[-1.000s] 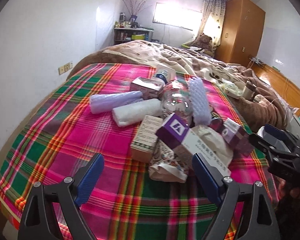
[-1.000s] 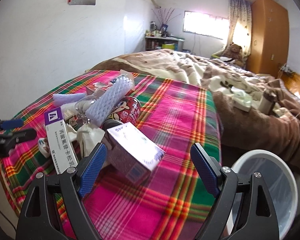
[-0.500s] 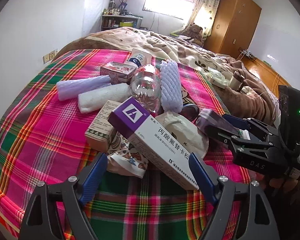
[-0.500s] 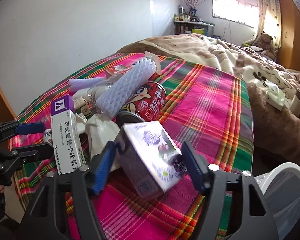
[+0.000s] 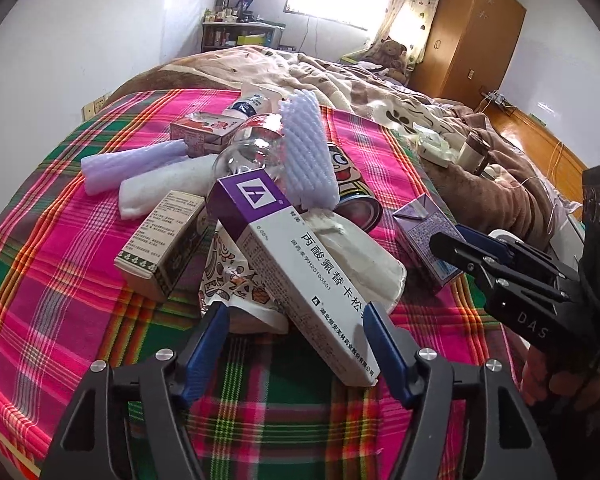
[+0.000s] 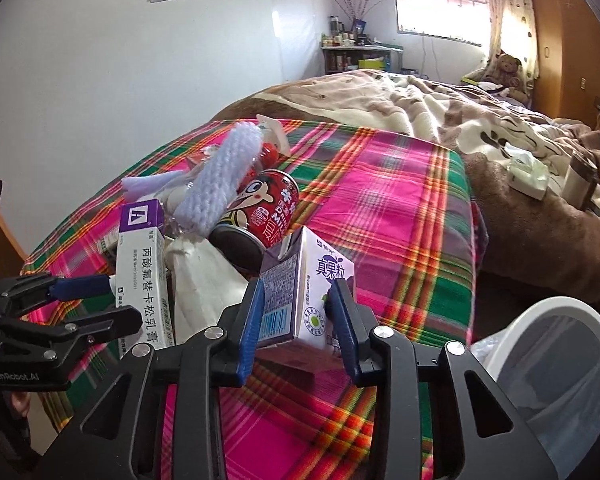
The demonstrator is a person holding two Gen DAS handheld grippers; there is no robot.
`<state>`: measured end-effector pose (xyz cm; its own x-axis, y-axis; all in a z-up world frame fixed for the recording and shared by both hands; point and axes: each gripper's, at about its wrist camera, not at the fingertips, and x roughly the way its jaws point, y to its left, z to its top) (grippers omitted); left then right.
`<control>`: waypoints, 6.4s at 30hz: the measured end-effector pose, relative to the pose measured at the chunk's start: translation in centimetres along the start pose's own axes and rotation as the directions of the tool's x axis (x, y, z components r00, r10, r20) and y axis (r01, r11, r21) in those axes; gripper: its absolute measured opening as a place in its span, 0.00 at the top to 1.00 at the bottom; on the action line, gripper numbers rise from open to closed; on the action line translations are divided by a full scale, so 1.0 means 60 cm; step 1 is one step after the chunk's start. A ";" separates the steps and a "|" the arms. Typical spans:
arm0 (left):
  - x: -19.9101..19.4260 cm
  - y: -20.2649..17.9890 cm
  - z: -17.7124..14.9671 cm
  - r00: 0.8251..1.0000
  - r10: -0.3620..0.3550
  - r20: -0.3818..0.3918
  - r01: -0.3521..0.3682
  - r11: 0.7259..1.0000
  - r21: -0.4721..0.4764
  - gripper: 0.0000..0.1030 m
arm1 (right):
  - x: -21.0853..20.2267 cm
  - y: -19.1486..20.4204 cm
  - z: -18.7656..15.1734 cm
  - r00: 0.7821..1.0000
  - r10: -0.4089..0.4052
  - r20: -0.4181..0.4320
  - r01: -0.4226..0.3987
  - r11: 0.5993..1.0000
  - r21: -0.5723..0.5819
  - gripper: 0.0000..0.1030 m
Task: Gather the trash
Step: 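Grasp the purple drink carton with the right gripper while the left grasps the medicine box, then carry both boxes over the wastebasket and open both grippers to drop them, then grasp the white paper cup with the right gripper while the left grasps the cream box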
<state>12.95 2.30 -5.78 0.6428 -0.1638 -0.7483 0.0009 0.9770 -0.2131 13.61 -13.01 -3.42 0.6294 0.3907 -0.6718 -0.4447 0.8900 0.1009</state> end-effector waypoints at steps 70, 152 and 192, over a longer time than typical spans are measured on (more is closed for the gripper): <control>0.004 -0.024 0.035 0.994 0.055 0.092 -0.059 0.998 0.033 0.64 | -0.038 -0.020 -0.029 0.998 -0.056 0.035 0.049 0.982 0.180 0.59; 0.015 -0.386 0.026 0.931 -0.358 -0.076 0.357 0.845 0.399 0.44 | -0.206 -0.229 -0.136 0.875 -0.478 -0.078 0.452 0.748 0.486 0.39; -0.037 0.124 0.065 0.993 0.030 0.113 -0.041 0.994 0.098 0.41 | 0.003 0.064 -0.002 0.994 -0.111 0.008 0.110 0.991 0.078 0.39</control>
<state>14.51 10.49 -3.25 0.7249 -0.1184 -0.6786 0.0502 0.9916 -0.1194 11.96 -9.56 -3.22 0.6795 0.2916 -0.6732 -0.3221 0.9430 0.0834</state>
